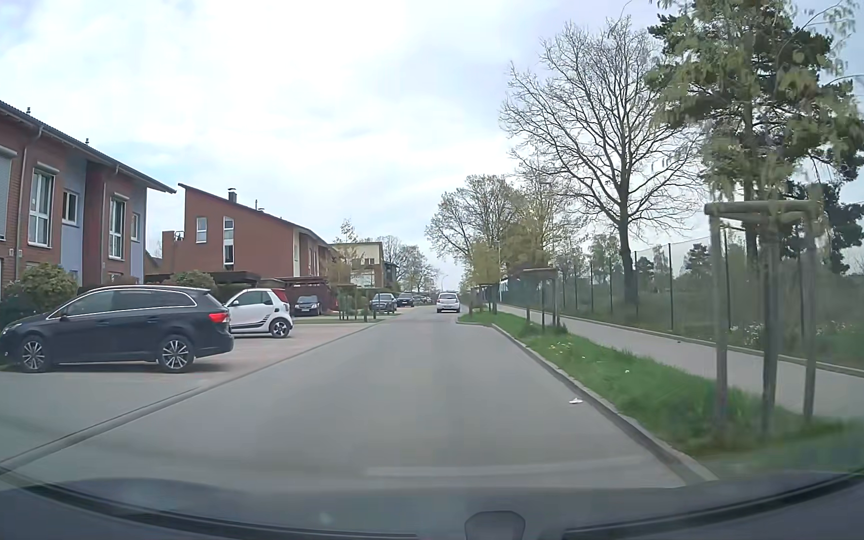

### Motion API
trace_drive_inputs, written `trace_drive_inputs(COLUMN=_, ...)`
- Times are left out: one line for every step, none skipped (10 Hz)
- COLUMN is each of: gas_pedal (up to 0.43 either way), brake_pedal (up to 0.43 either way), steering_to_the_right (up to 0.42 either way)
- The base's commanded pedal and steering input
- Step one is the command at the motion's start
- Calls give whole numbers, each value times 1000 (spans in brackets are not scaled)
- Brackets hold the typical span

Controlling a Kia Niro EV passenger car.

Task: Follow the waypoints while adhering to traffic rules and regulations

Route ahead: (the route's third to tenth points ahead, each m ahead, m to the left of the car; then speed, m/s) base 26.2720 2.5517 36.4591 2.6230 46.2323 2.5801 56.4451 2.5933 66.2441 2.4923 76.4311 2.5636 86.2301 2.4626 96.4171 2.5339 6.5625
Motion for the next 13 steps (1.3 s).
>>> trace_drive_inputs(gas_pedal=130, brake_pedal=0, steering_to_the_right=-3)
trace_drive_inputs(gas_pedal=130, brake_pedal=0, steering_to_the_right=-3)
trace_drive_inputs(gas_pedal=130, brake_pedal=0, steering_to_the_right=-4)
trace_drive_inputs(gas_pedal=130, brake_pedal=0, steering_to_the_right=-4)
trace_drive_inputs(gas_pedal=130, brake_pedal=0, steering_to_the_right=-7)
trace_drive_inputs(gas_pedal=130, brake_pedal=0, steering_to_the_right=-11)
trace_drive_inputs(gas_pedal=130, brake_pedal=0, steering_to_the_right=-15)
trace_drive_inputs(gas_pedal=130, brake_pedal=0, steering_to_the_right=-21)
trace_drive_inputs(gas_pedal=130, brake_pedal=0, steering_to_the_right=-24)
trace_drive_inputs(gas_pedal=130, brake_pedal=0, steering_to_the_right=-27)
trace_drive_inputs(gas_pedal=130, brake_pedal=0, steering_to_the_right=-30)
trace_drive_inputs(gas_pedal=130, brake_pedal=0, steering_to_the_right=-35)
trace_drive_inputs(gas_pedal=130, brake_pedal=0, steering_to_the_right=-38)
